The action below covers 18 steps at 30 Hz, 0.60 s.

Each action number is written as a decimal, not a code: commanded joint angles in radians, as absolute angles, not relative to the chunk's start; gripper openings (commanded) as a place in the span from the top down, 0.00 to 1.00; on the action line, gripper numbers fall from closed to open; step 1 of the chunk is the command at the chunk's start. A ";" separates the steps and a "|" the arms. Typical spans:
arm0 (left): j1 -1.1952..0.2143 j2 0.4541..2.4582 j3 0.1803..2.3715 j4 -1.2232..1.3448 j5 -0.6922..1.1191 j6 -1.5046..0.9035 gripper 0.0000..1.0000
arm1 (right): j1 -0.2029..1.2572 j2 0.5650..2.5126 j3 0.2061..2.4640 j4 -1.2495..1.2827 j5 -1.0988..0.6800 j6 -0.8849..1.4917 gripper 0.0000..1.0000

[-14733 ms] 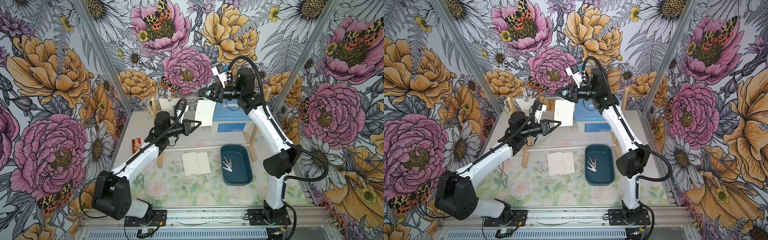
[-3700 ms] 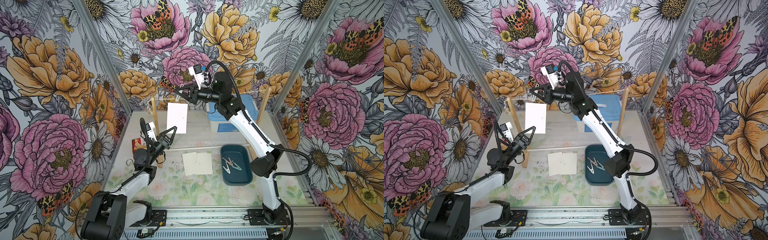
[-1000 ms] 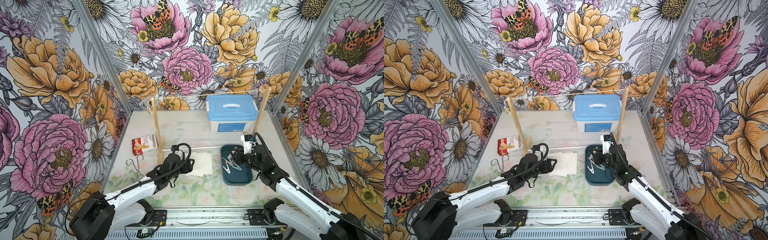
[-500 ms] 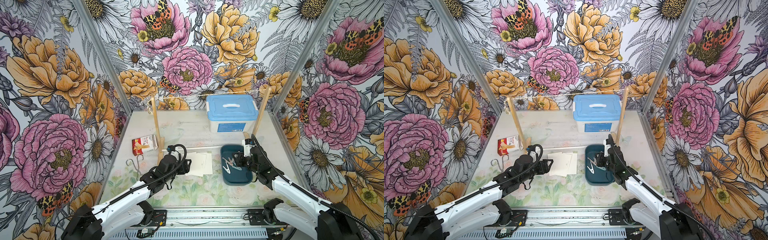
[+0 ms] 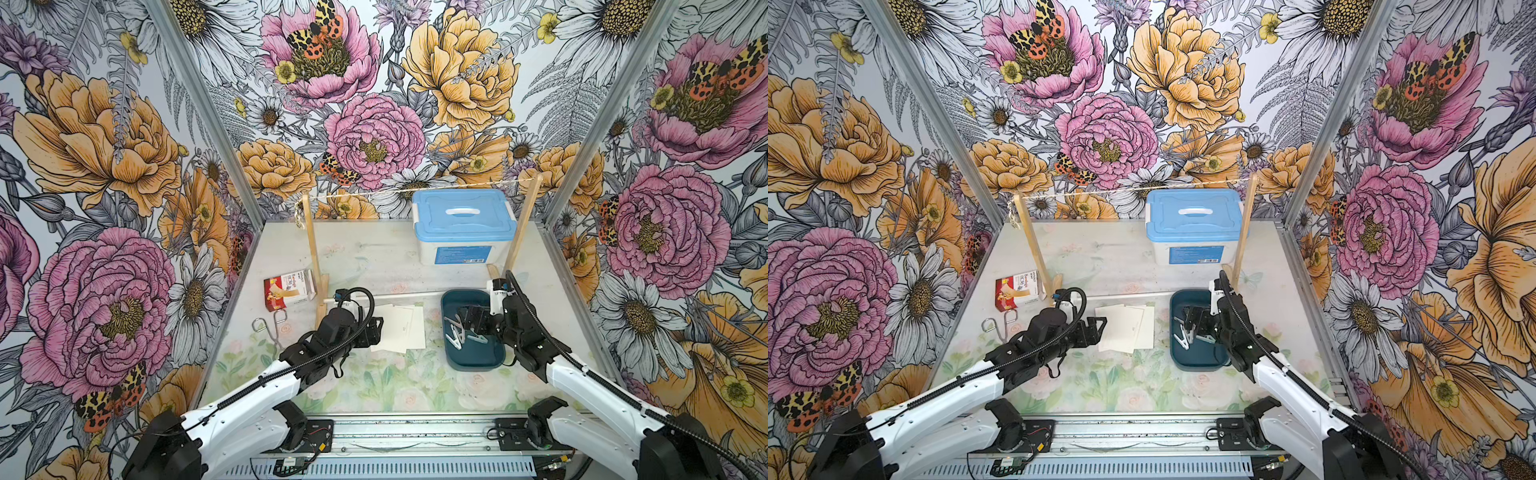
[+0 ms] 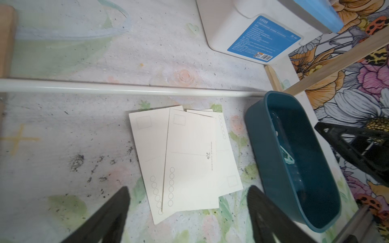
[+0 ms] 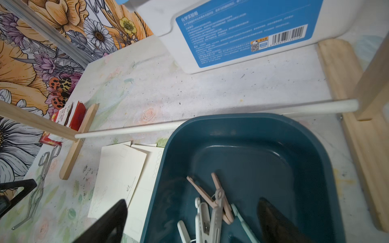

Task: Remove the postcards from the strings
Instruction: Place the clamp in the storage box.

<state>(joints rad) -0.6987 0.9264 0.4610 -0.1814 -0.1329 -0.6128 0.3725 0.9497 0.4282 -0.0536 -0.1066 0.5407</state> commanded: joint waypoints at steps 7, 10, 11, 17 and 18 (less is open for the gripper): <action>-0.542 0.822 0.543 -0.375 -0.239 -0.504 0.01 | 0.299 0.890 0.525 -0.181 0.019 0.443 0.01; -0.472 0.813 0.561 -0.405 -0.301 -0.456 0.01 | 0.286 0.886 0.544 -0.192 0.143 0.405 0.01; -0.455 0.814 0.564 -0.404 -0.337 -0.432 0.01 | 0.284 0.886 0.548 -0.191 0.199 0.391 0.01; -0.402 0.828 0.550 -0.322 -0.558 -0.317 0.01 | 0.248 0.911 0.555 -0.173 0.475 0.317 0.01; -0.394 0.835 0.543 -0.288 -0.561 -0.279 0.01 | 0.238 0.916 0.546 -0.153 0.493 0.302 0.01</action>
<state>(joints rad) -0.4133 0.8246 0.5426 -0.3492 -0.4316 -0.3920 0.2569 0.9039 0.5274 -0.1753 0.3214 0.3664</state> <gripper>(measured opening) 0.987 0.995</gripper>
